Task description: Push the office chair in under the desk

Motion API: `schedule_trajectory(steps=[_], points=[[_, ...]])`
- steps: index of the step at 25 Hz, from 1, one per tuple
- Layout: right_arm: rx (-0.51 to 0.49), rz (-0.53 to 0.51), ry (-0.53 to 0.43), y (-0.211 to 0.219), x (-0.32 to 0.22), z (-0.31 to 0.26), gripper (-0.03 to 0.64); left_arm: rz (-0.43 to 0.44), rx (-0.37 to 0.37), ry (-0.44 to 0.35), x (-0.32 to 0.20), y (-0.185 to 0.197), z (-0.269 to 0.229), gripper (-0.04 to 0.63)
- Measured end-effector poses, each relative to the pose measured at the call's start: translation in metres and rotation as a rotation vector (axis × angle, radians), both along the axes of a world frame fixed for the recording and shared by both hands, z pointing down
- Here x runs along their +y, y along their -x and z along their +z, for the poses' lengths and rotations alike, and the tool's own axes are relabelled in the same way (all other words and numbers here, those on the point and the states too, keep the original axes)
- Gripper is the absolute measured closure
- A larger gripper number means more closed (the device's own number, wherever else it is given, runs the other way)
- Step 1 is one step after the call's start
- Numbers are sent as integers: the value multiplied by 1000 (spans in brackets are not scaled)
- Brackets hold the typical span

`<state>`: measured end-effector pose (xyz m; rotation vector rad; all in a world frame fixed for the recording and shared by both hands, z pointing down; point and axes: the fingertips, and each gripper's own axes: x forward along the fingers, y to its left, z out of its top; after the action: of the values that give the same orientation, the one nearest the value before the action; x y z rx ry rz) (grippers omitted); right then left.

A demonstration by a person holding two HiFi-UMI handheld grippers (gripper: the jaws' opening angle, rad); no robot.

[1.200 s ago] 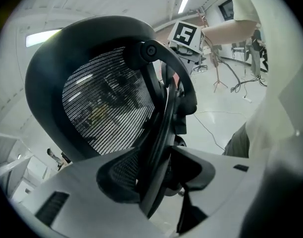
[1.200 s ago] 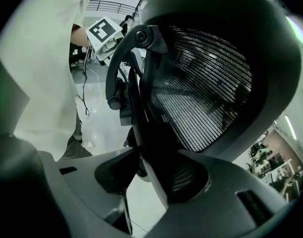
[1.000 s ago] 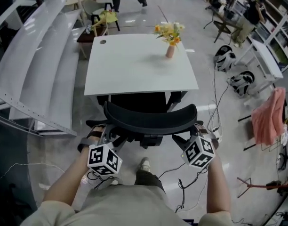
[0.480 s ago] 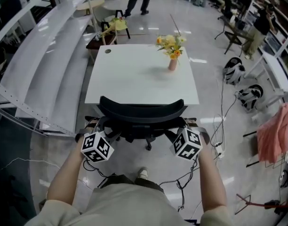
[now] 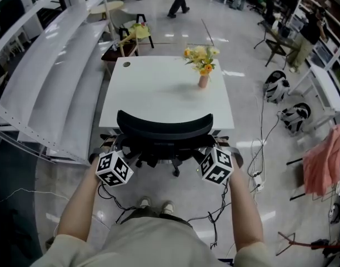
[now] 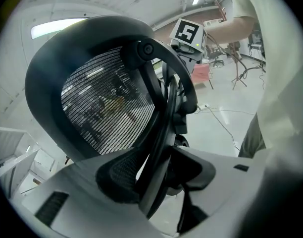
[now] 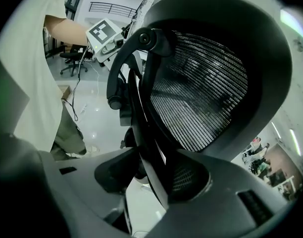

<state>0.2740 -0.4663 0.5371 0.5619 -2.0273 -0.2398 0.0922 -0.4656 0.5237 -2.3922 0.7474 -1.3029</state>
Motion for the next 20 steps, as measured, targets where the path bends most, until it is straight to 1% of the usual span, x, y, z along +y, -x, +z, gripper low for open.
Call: schedule_trajectory(steps=[7, 12, 20], points=[[-2, 31, -3, 6, -14, 0, 436, 3, -5, -15, -16, 5, 1, 383], [-2, 56, -26, 12, -23, 2, 430, 4, -11, -39, -26, 11, 2, 380], [6, 84, -48, 15, -36, 2, 425, 1, -15, -49, -41, 14, 2, 380]])
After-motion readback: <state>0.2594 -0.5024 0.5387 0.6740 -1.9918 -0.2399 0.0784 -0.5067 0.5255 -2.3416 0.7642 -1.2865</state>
